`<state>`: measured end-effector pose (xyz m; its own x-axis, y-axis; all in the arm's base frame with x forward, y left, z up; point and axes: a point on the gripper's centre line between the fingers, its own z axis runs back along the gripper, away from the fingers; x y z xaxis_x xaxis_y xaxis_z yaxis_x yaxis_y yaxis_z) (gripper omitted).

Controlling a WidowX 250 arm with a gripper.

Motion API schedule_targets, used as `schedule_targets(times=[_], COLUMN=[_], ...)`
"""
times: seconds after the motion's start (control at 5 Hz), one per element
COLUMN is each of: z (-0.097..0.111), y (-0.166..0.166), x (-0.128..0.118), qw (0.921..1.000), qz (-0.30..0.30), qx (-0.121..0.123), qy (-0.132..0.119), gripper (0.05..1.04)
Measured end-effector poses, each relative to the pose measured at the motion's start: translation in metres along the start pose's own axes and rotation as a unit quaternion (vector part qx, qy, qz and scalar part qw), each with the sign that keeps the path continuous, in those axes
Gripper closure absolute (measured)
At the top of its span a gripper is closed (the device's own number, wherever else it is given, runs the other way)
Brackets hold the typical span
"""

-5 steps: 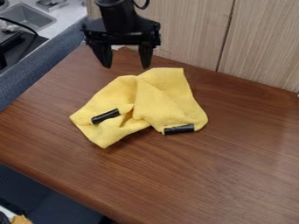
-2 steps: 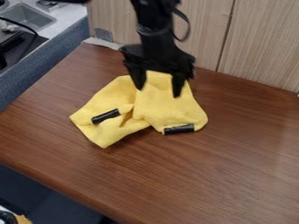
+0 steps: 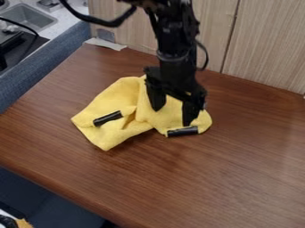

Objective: Unfolds the cloth from top right to bottom left

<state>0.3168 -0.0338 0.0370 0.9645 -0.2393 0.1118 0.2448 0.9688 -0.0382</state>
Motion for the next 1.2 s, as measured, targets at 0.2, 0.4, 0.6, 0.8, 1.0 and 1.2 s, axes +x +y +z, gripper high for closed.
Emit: schedule_targets(times=[0.2,0.4,0.6,0.8,1.0,1.2], z=[-0.015,-0.024,-0.033,-0.038,-0.040,-0.040], y=[-0.005,-0.008,-0.009,-0.007,-0.006,-0.005], x=[0.002,0.000,-0.005,-0.008,-0.009,-0.009], qw=[0.9994,0.9987,0.9981,0.9981,0.9985,0.9986], qz=[-0.027,-0.040,-0.039,-0.032,-0.024,-0.020], qx=[-0.003,-0.009,-0.015,-0.008,0.000,0.003], qy=[0.021,0.030,0.045,0.051,0.048,0.048], gripper=[0.083,0.082,0.087,0.142,0.424,0.711])
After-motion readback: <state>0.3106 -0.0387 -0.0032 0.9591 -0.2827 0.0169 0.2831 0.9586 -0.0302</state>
